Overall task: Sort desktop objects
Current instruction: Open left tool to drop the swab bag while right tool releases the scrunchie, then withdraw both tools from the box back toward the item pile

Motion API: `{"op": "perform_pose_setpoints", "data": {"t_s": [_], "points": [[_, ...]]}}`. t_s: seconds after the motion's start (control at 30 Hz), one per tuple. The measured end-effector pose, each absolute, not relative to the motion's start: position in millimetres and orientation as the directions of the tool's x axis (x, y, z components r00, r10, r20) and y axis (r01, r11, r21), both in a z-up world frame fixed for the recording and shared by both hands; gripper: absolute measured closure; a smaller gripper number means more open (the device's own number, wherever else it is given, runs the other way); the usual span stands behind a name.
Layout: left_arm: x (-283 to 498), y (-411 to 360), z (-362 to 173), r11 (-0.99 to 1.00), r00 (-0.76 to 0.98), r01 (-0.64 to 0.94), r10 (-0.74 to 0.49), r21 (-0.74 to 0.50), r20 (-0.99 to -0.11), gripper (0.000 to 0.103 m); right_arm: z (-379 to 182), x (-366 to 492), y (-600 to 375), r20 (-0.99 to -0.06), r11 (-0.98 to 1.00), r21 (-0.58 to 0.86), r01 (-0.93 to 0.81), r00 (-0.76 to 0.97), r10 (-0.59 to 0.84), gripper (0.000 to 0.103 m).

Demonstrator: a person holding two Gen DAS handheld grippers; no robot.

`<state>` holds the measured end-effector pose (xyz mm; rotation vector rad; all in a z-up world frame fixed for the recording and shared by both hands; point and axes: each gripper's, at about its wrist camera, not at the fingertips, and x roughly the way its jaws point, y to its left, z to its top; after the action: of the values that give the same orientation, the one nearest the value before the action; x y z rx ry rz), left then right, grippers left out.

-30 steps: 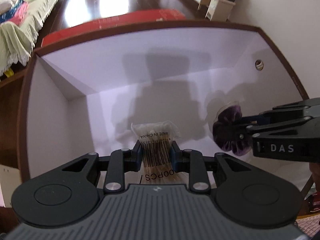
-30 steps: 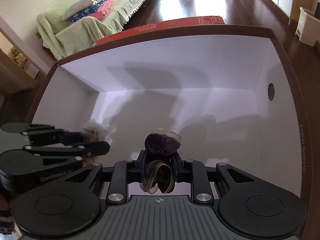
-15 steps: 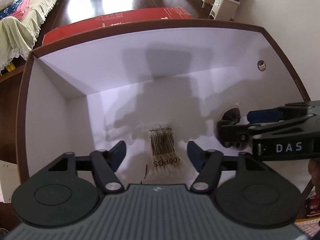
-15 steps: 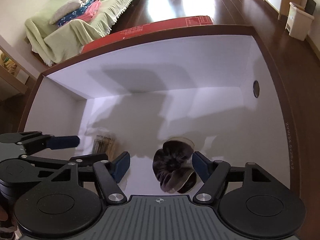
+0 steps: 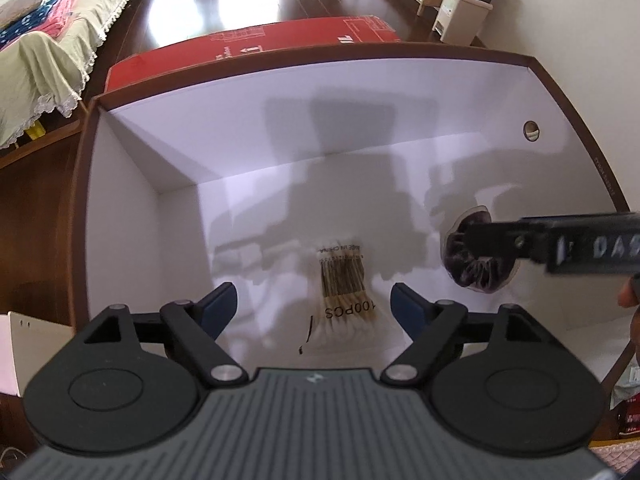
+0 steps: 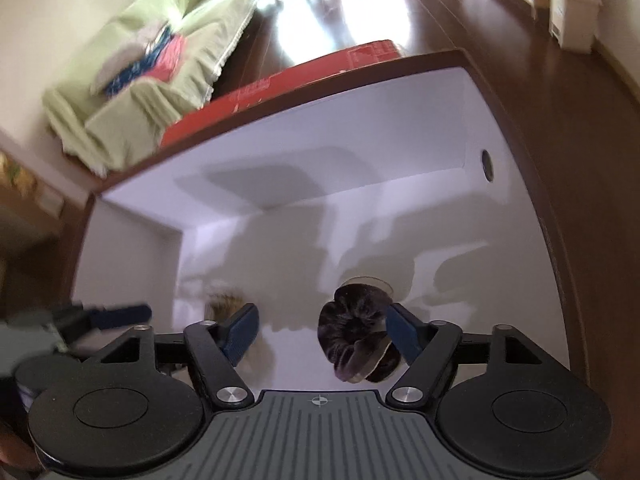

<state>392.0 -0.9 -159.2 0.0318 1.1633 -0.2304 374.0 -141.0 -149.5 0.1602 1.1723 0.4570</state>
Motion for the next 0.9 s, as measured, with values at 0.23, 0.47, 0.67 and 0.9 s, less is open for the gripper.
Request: {"op": "perform_pose_setpoints", "data": {"t_s": [0.23,0.47,0.67,0.9], "points": [[381,-1,-145,0.976,0.384,0.200,-0.159,-0.086,-0.909,0.022,-132,361,-155,-0.847,0.900,0.350,-0.260,0.321,0.423,0.022],[365,-3,-125,0.976,0.411,0.208,-0.147,-0.065,-0.900,0.022,-122,338,-160,-0.865,0.902,0.324,-0.285,0.297,0.405,0.022],[352,-2,-110,0.978,0.433,0.207,-0.120,-0.031,-0.893,0.022,-121,328,-149,-0.873,0.907,0.301,-0.295,0.298,0.386,0.022],[337,0,-94,0.979,0.446,0.202,-0.113,-0.024,-0.888,0.020,-102,312,-144,-0.858,0.896,0.283,-0.341,0.326,0.396,0.022]]}}
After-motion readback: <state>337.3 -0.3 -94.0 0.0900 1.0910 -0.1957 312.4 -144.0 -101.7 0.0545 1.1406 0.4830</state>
